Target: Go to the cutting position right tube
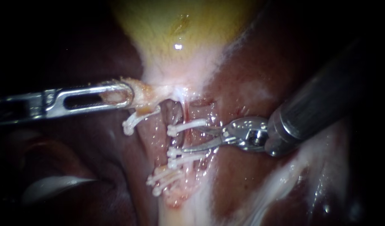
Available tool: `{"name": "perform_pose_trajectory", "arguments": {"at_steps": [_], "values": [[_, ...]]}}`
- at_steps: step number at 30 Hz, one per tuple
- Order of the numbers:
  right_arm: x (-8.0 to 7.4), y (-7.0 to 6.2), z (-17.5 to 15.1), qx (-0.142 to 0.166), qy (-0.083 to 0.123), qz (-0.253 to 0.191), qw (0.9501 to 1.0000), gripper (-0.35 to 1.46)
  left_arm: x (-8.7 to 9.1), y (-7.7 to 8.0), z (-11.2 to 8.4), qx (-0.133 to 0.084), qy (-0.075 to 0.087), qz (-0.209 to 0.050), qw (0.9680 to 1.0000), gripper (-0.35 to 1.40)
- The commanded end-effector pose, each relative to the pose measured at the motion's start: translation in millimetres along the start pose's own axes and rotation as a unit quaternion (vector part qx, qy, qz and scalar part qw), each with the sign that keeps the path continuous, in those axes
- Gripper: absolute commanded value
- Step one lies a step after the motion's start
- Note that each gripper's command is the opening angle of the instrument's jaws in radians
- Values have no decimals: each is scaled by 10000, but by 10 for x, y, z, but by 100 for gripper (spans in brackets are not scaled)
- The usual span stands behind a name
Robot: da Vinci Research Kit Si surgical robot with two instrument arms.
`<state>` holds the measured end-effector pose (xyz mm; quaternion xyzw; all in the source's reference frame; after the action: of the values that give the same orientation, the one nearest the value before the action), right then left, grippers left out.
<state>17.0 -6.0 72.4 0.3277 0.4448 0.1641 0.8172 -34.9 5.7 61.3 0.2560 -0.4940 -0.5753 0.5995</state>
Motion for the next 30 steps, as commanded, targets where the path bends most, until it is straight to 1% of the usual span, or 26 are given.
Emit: {"name": "perform_pose_trajectory", "arguments": {"at_steps": [1, 8, 13, 15, 19, 21, 26, 30], "values": [[0, 0, 1, 31, 22, 12, 10000, 143, 0, 0, 0, -1, 0, -1, 10000, -35], [-1, -1, 6, 261, 172, 133, 9994, 143, 0, 0, 0, -1, 0, -1, 10000, -35], [-1, -2, 6, 495, 313, 189, 9981, 143, 0, 0, 0, -1, 0, -1, 10000, -35], [-2, -2, 6, 646, 447, 251, 9966, 143, 0, 0, 0, -1, 0, -1, 10000, -35], [0, -2, 8, 855, 540, 253, 9946, 143, 0, 0, 0, -1, -1, 0, 10000, -35], [0, -3, 8, 958, 638, 263, 9930, 143, 0, -1, 0, -1, -1, -1, 10000, -35], [2, -6, 11, 1136, 652, 316, 9909, 143, 0, -1, 0, -2, -1, -1, 10000, -35], [4, -12, 13, 1288, 703, 331, 9886, 143, 0, -1, 0, -1, -1, -1, 10000, -35]]}}
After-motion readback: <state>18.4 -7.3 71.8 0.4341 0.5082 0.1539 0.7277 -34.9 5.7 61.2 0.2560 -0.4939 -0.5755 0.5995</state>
